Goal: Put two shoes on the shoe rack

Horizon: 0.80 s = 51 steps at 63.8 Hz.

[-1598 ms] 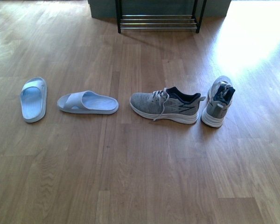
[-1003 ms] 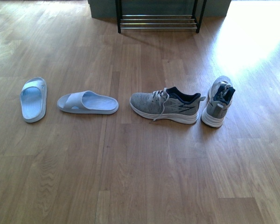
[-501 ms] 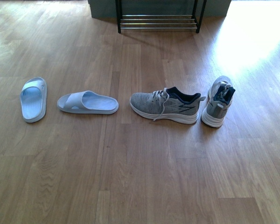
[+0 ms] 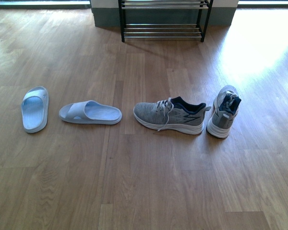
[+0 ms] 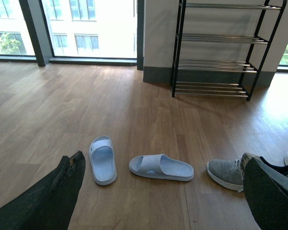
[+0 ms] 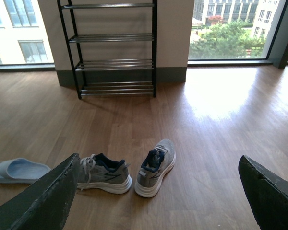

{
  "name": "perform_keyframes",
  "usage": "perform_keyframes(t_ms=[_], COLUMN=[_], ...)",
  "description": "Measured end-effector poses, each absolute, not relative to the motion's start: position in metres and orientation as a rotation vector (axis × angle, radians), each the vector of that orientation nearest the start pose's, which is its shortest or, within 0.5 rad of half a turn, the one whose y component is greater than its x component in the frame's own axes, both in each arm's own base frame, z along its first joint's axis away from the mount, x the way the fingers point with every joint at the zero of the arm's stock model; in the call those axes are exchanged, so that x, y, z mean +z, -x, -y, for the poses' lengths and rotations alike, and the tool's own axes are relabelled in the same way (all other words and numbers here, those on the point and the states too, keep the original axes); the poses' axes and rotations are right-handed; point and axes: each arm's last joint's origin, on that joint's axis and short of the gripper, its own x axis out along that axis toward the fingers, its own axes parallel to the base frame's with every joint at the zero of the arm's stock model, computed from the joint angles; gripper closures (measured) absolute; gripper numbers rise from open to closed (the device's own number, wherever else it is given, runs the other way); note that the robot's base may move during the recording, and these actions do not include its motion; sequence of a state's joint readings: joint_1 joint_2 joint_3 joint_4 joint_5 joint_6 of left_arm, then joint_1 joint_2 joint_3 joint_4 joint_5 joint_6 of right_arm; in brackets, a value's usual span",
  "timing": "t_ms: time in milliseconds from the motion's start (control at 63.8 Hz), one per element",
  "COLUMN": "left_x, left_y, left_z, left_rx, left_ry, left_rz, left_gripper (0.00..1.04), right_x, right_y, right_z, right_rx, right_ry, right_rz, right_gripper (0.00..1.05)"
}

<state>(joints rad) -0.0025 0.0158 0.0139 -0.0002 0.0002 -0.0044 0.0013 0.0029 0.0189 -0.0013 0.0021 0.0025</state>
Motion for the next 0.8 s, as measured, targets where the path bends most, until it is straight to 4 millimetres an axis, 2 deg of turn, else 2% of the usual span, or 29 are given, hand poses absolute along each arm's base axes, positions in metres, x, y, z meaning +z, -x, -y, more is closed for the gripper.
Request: perform_keyframes(t_ms=[799], left_x=[0.167], left_y=[-0.0978], left_z=[0.0002], left_rx=[-0.002], left_ry=[0.004], left_rz=[-0.002], left_gripper=[0.09], right_x=[0.1696], right_y=[-0.0967], right_z=[-0.0001], right_rx=[0.0], right_ry=[-0.003], right_rz=[0.015], right_gripper=[0.09])
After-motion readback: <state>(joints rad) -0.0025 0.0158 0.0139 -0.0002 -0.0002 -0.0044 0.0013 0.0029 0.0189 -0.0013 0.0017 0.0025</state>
